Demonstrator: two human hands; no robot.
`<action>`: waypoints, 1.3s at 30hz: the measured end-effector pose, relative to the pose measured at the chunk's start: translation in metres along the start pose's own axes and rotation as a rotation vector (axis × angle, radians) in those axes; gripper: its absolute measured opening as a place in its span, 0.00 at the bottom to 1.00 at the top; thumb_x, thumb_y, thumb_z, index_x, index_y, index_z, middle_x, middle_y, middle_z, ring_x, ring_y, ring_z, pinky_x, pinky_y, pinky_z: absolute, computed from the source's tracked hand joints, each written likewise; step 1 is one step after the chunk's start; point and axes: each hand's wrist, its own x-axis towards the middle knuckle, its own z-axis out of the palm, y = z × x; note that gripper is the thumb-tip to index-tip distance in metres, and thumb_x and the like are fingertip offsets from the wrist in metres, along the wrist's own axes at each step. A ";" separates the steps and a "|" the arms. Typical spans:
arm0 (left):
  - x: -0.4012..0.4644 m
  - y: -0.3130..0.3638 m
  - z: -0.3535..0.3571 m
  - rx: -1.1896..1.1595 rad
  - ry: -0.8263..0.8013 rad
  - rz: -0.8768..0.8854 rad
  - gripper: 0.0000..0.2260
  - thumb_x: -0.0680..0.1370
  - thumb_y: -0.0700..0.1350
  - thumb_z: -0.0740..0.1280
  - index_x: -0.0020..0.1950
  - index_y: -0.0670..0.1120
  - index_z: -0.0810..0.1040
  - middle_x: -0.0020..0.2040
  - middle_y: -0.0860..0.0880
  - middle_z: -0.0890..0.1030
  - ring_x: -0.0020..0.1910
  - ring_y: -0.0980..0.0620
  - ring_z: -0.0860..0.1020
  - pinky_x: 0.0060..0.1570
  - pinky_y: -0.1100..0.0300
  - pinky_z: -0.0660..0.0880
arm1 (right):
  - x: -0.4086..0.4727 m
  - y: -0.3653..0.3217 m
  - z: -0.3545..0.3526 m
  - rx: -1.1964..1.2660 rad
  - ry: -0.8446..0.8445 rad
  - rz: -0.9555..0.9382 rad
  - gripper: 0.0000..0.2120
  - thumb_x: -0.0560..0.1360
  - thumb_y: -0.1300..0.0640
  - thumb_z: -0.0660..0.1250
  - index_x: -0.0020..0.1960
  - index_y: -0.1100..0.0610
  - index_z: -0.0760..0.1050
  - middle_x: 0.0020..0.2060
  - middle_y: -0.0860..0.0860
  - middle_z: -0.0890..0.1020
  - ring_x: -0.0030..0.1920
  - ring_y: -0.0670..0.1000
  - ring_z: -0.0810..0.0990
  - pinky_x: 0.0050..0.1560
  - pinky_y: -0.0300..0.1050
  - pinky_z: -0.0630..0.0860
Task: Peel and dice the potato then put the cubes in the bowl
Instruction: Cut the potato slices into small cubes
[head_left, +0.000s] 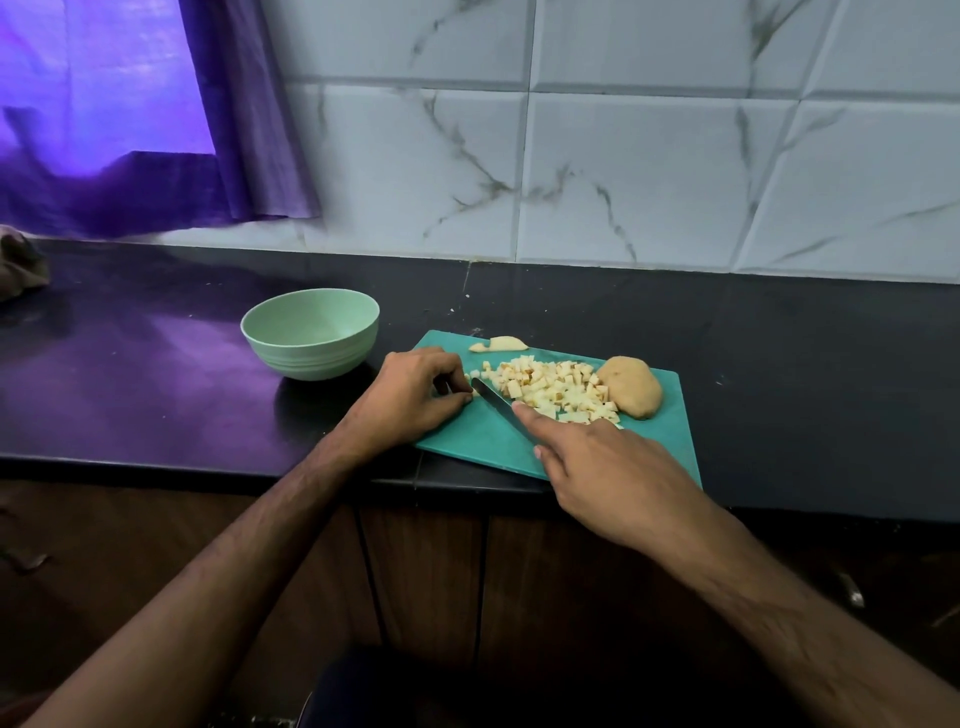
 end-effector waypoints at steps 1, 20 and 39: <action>0.000 0.000 0.000 -0.002 -0.004 -0.005 0.04 0.75 0.45 0.77 0.42 0.50 0.83 0.40 0.57 0.80 0.41 0.59 0.79 0.43 0.68 0.71 | 0.002 -0.001 0.001 -0.002 0.001 0.001 0.25 0.87 0.47 0.49 0.82 0.39 0.49 0.37 0.44 0.68 0.37 0.44 0.69 0.42 0.47 0.68; -0.008 -0.002 0.002 -0.128 0.057 -0.050 0.16 0.73 0.46 0.76 0.50 0.57 0.70 0.41 0.60 0.83 0.43 0.59 0.80 0.53 0.44 0.77 | 0.003 -0.004 0.002 0.031 0.004 -0.020 0.25 0.87 0.47 0.51 0.82 0.39 0.50 0.35 0.44 0.71 0.34 0.44 0.70 0.32 0.42 0.62; -0.029 -0.013 -0.014 0.071 0.019 -0.043 0.09 0.76 0.47 0.72 0.52 0.58 0.76 0.47 0.60 0.77 0.49 0.61 0.75 0.47 0.55 0.59 | -0.001 -0.009 0.000 0.002 0.006 -0.015 0.25 0.87 0.47 0.49 0.82 0.39 0.48 0.37 0.44 0.71 0.37 0.43 0.70 0.38 0.45 0.66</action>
